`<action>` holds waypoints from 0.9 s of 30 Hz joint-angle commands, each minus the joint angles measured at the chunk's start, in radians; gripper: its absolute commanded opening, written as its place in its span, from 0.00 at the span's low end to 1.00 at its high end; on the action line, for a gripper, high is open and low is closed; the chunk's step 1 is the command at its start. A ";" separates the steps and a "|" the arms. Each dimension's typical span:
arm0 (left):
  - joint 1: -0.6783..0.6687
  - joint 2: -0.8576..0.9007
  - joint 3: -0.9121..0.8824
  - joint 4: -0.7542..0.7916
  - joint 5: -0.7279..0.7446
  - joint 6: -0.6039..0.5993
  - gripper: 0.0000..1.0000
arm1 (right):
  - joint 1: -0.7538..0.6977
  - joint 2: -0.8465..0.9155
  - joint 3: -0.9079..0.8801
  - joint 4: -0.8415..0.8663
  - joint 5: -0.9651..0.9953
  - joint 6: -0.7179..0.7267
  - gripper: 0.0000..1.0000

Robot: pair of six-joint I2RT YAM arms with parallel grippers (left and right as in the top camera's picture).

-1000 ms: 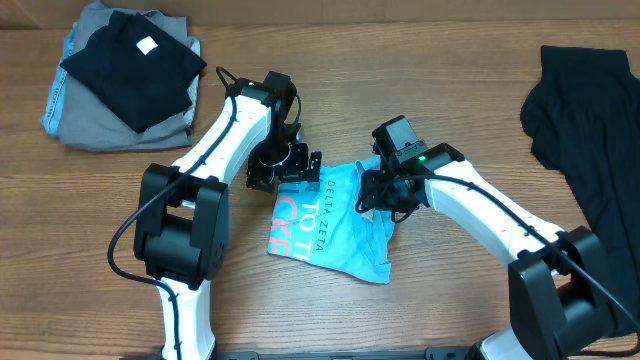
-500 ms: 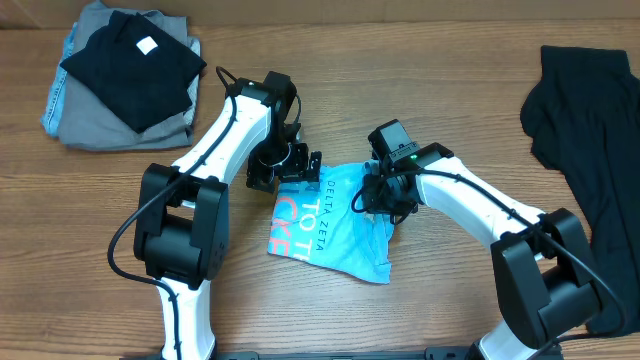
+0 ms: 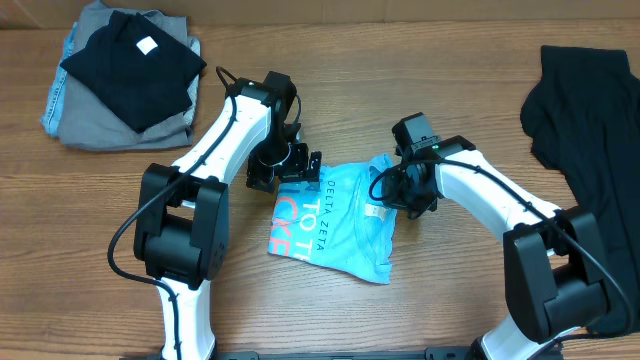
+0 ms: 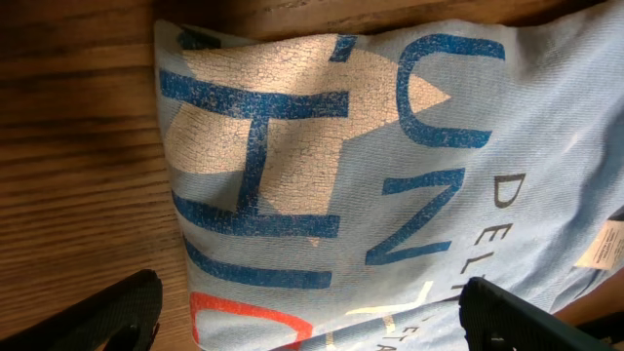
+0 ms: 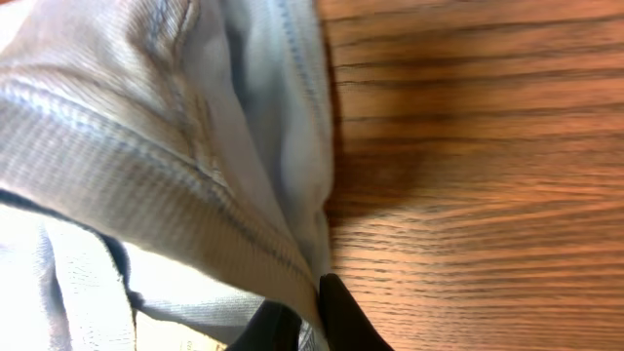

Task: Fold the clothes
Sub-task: 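Tuck the bundle's right edge under with the right gripper, then release and withdraw both grippers from the folded shirt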

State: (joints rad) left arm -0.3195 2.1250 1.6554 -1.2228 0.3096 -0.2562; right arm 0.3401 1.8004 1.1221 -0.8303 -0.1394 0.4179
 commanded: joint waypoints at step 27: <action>-0.002 0.007 -0.002 0.003 -0.006 -0.005 1.00 | -0.064 -0.001 0.020 -0.193 0.233 0.180 0.57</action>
State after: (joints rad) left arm -0.3195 2.1250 1.6554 -1.2224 0.3096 -0.2562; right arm 0.3096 1.8004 1.1236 -1.0107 0.0494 0.5476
